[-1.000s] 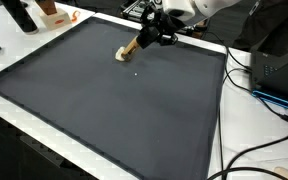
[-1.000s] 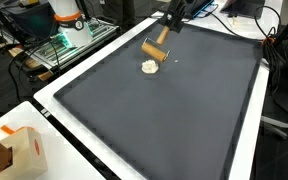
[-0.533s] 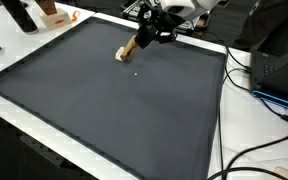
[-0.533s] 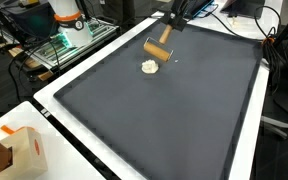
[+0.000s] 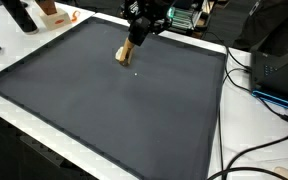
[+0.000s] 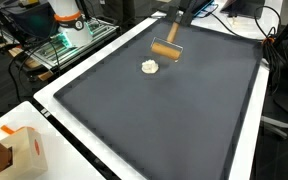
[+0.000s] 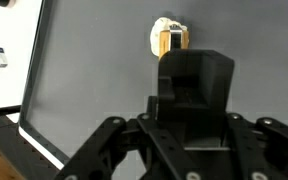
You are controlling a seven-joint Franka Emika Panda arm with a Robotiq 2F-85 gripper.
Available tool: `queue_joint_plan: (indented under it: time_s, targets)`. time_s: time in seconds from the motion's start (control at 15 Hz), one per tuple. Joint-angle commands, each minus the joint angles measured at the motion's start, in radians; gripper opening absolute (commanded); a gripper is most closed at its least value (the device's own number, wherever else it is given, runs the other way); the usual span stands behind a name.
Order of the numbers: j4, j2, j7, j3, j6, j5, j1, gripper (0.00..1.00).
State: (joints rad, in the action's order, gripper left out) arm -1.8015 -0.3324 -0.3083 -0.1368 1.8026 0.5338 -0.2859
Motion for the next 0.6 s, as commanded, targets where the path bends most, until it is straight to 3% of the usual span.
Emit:
queue_joint_plan:
  time_s: [0.0,0.53]
  targets:
    - [-0.115,0.131,0.205,-0.010,0.111,-0.111,0.074,0.24]
    - [-0.237,0.333,0.691,0.009,0.145,-0.330,0.177,0.24]
